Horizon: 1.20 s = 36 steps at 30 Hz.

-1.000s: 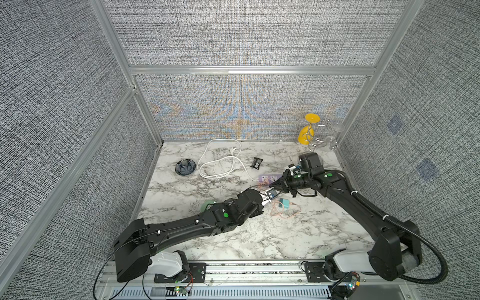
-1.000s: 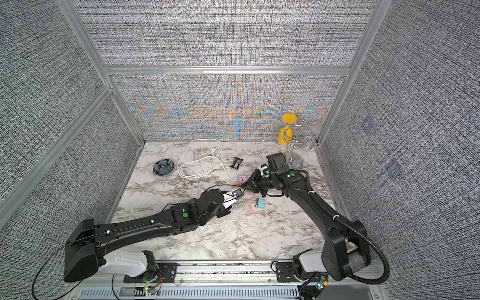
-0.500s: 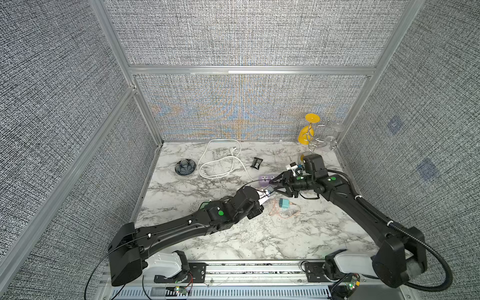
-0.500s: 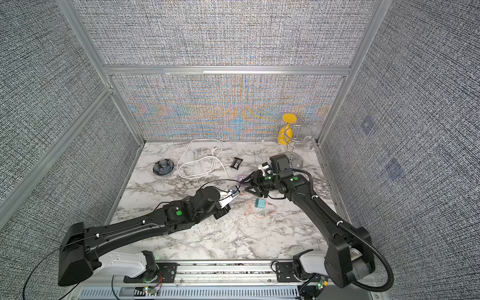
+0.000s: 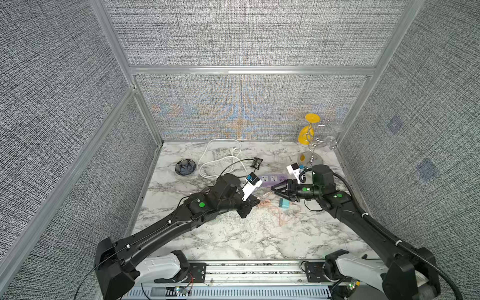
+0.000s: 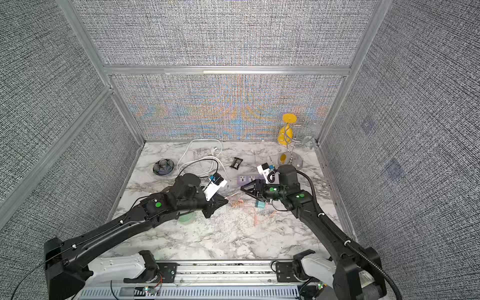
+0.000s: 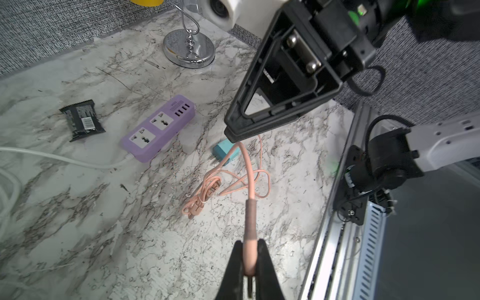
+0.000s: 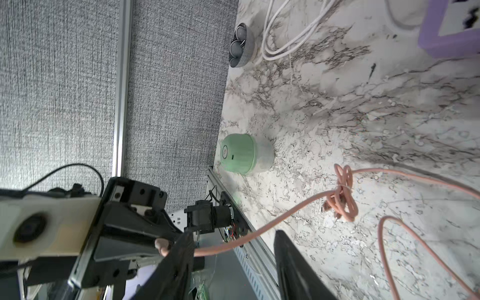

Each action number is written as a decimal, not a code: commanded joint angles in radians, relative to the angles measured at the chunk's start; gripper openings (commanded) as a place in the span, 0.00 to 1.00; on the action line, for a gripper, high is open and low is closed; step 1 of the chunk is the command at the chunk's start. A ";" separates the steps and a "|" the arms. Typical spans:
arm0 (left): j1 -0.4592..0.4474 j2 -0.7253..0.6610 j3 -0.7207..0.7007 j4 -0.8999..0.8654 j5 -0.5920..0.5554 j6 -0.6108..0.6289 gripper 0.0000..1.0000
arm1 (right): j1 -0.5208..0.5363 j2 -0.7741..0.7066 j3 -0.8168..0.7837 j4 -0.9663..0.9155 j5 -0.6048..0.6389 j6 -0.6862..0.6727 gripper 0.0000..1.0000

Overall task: Charge the cordless meat grinders
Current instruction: Pick up the charging cable from the center of the board.

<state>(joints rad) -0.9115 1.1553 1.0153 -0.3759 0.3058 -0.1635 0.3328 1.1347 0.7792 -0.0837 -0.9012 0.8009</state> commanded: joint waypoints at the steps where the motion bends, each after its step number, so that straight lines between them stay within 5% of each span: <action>1: 0.031 -0.012 0.002 0.012 0.151 -0.081 0.00 | -0.001 -0.004 -0.006 0.070 -0.082 -0.055 0.51; 24: 0.158 0.065 -0.002 0.042 0.404 -0.194 0.00 | -0.003 0.078 0.045 0.118 -0.183 -0.043 0.51; 36: 0.187 0.101 -0.002 0.054 0.478 -0.192 0.00 | 0.076 0.233 0.100 0.290 -0.388 -0.024 0.46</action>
<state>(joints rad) -0.7303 1.2510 1.0080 -0.3500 0.7433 -0.3630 0.3882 1.3689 0.8684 0.1463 -1.2205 0.7776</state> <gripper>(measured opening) 0.087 0.465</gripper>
